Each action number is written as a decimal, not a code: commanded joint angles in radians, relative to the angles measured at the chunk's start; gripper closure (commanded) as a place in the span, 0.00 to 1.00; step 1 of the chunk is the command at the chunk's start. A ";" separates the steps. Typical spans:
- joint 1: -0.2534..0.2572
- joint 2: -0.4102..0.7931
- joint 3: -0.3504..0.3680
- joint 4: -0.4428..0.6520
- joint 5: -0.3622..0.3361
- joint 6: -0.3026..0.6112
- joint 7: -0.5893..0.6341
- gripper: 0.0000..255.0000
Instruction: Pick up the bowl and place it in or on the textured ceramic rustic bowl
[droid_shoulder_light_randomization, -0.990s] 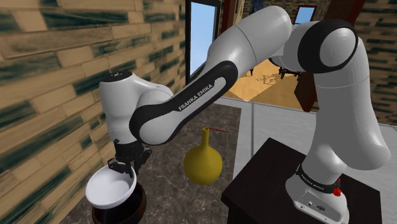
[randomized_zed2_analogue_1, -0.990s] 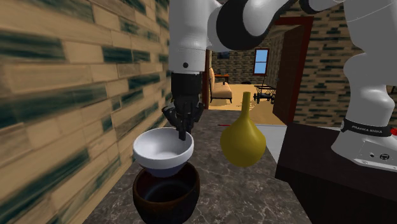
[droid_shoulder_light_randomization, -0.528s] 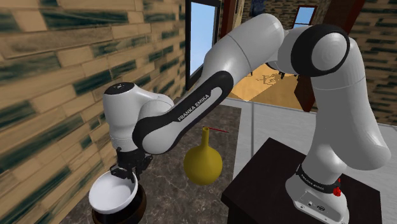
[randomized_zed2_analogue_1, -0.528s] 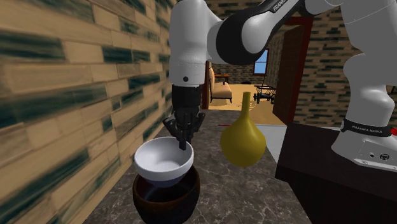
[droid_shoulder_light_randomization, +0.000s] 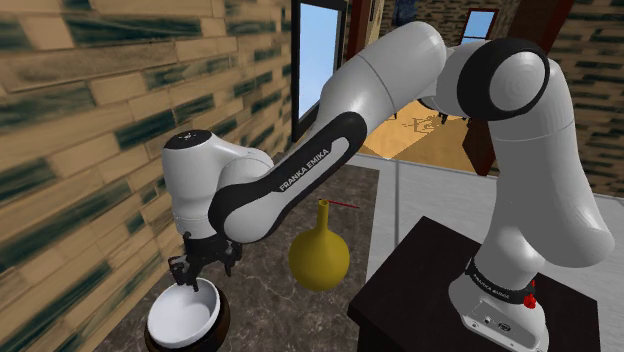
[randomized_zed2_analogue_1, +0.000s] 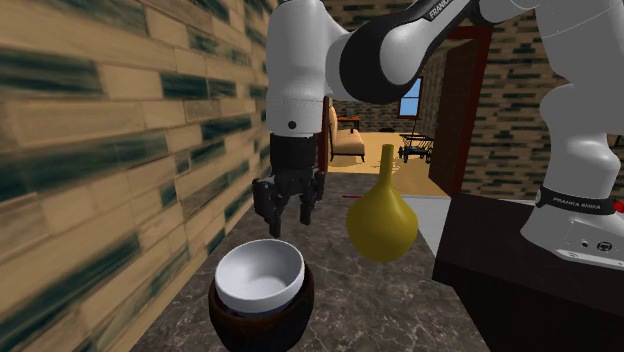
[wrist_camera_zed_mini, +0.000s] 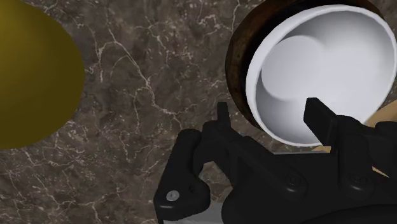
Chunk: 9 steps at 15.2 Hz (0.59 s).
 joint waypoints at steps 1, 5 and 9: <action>0.000 0.000 0.000 0.000 0.000 0.000 0.000 0.00; -0.005 -0.021 0.006 0.003 0.009 -0.023 -0.005 0.00; -0.016 -0.074 0.020 0.020 0.031 -0.091 -0.019 0.00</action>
